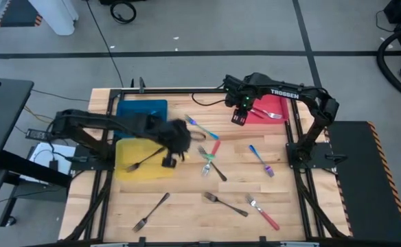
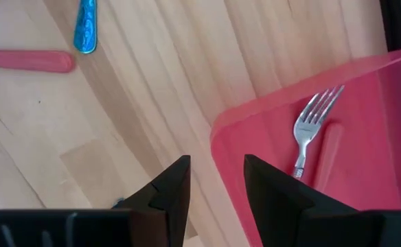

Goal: Sort silverware by color (type)
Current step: Put the blue fork into the blue bin

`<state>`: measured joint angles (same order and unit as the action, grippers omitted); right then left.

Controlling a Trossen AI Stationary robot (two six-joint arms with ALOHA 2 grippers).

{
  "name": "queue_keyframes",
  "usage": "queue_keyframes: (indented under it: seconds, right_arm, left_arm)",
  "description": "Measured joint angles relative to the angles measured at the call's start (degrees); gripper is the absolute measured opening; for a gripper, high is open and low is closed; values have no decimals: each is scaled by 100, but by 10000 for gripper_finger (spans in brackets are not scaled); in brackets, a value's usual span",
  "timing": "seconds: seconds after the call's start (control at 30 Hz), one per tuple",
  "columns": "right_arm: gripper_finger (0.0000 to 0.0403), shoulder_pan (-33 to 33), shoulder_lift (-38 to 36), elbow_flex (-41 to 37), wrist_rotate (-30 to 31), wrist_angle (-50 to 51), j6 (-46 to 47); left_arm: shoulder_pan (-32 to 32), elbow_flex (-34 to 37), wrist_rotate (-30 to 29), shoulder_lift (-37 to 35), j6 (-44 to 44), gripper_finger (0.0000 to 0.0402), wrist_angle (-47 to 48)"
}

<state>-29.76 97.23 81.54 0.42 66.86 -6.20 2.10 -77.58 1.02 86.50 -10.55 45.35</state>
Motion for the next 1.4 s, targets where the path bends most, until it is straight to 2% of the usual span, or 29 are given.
queue_keyframes:
  seconds: [0.37,0.67,0.77,0.93,1.2,1.4]
  right_arm:
    - [144,1,-2,0,-1,80,-183]
    - [144,-28,-2,0,0,19,-337]
    - [144,-38,-2,0,0,2,-431]
    - [144,-59,-3,0,0,-5,-448]
    - [144,-59,-2,0,0,64,-448]
    - [144,-59,-2,0,0,397,-401]
  left_arm:
    - [-1435,11,-117,-994,-30,10,1025]
    - [-2434,37,-127,-1174,-61,10,2293]
    - [-2670,155,-131,-1220,-100,10,2220]
    - [-3145,862,-140,-1420,-247,10,2136]
    - [-3948,2356,-132,-2303,-501,10,1054]
    - [-4684,3109,-139,-2675,-498,10,587]
